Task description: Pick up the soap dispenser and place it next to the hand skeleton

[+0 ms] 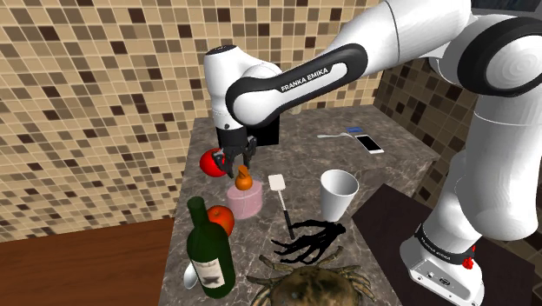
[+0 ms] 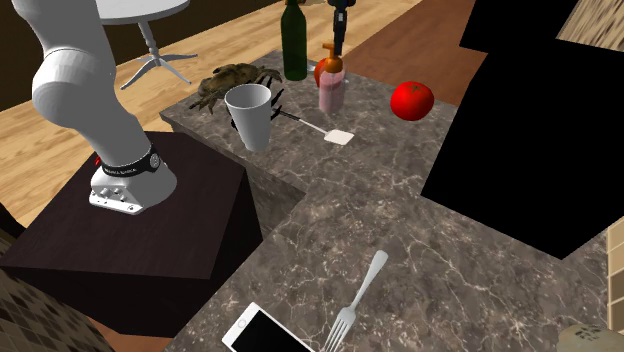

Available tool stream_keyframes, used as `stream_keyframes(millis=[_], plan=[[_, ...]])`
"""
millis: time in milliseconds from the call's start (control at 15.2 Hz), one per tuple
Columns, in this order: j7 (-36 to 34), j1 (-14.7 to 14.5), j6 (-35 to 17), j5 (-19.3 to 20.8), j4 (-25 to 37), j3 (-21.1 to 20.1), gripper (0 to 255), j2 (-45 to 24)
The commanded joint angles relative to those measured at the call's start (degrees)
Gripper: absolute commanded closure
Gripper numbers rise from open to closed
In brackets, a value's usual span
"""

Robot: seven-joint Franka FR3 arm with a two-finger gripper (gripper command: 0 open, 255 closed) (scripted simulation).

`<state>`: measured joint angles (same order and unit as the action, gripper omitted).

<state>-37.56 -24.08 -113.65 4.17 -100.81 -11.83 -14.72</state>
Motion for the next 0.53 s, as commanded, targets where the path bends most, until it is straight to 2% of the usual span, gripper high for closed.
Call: stream_keyframes(millis=[0, 264, 462], plan=[[0.00, 0.00, -0.01, 0.00, 0.01, 0.00, 0, 0.01], [0.00, 0.00, -0.01, 0.00, 0.01, 0.00, 0, 0.01], [0.25, -0.04, 5.40, -0.36, 4.28, -0.14, 0, 1.16]])
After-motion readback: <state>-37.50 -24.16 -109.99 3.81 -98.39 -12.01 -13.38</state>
